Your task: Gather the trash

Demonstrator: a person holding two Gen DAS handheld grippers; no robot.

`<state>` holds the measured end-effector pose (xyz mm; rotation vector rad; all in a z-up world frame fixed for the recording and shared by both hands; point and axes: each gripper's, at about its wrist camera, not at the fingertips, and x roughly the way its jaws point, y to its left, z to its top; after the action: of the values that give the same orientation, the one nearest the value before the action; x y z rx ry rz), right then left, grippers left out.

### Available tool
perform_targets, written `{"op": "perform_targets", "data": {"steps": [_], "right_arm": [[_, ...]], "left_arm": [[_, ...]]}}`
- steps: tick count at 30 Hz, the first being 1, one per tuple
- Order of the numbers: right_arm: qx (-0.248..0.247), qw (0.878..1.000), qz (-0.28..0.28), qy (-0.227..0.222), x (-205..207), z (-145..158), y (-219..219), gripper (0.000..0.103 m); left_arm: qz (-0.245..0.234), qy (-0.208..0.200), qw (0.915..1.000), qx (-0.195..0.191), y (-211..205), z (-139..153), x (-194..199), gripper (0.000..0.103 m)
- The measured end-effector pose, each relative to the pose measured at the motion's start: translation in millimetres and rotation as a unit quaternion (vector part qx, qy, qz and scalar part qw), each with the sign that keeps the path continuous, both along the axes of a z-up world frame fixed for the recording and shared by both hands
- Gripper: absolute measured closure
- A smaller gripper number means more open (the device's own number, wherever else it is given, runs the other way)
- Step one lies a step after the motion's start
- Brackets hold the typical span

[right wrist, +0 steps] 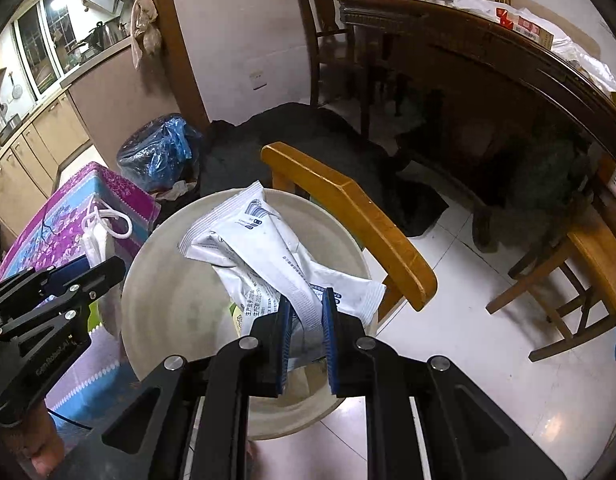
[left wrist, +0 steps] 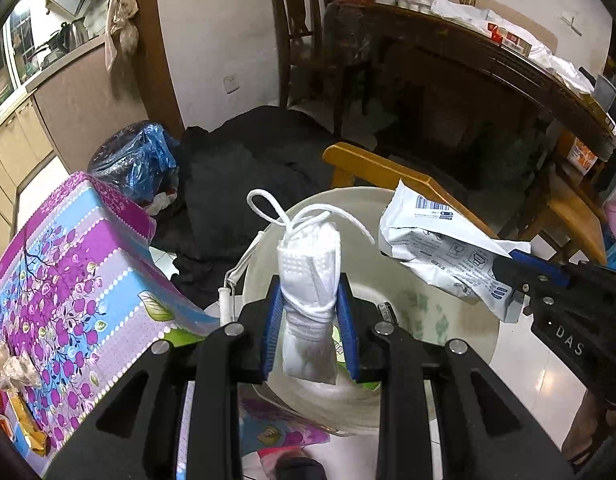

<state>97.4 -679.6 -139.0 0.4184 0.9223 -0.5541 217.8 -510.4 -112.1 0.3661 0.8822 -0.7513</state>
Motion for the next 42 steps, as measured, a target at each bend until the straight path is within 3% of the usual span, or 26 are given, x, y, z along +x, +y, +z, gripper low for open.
{"op": "perform_targets", "data": {"steps": [16, 17, 19, 21, 26, 28, 30, 42], "right_arm": [[0.009, 1.0, 0.004, -0.005, -4.4, -4.9, -3.9, 0.087], [0.013, 1.0, 0.005, -0.005, -4.3, -6.1, -3.9, 0.087], [0.013, 1.0, 0.006, -0.005, -3.4, -6.7, -4.3, 0.085], [0.013, 1.0, 0.004, -0.004, -3.2, -6.9, -4.5, 0.08], [0.01, 1.0, 0.004, -0.008, -2.6, -4.1, -4.5, 0.07], [0.008, 1.0, 0.006, -0.01, -2.0, -2.0, -3.1, 0.061], [0.007, 1.0, 0.01, -0.014, -1.4, 0.2, -1.4, 0.045], [0.003, 0.999, 0.019, -0.028, -4.6, 10.8, 5.2, 0.041]], "left_arm": [[-0.005, 0.008, 0.9999, 0.008, -7.0, -7.8, -0.6, 0.078], [-0.005, 0.007, 0.9999, 0.011, -7.9, -9.3, -0.7, 0.076], [-0.007, 0.007, 0.9999, 0.014, -9.5, -12.1, -0.9, 0.062], [-0.007, 0.009, 0.9999, 0.013, -8.8, -14.1, 0.2, 0.047], [-0.001, 0.015, 0.9998, 0.015, -6.2, -17.5, 4.1, 0.039], [0.001, 0.015, 0.9998, 0.015, -5.4, -18.0, 5.0, 0.035], [0.003, 0.016, 0.9998, 0.015, -4.8, -18.0, 5.8, 0.03], [0.007, 0.014, 0.9997, 0.016, -3.2, -16.8, 5.0, 0.027]]}}
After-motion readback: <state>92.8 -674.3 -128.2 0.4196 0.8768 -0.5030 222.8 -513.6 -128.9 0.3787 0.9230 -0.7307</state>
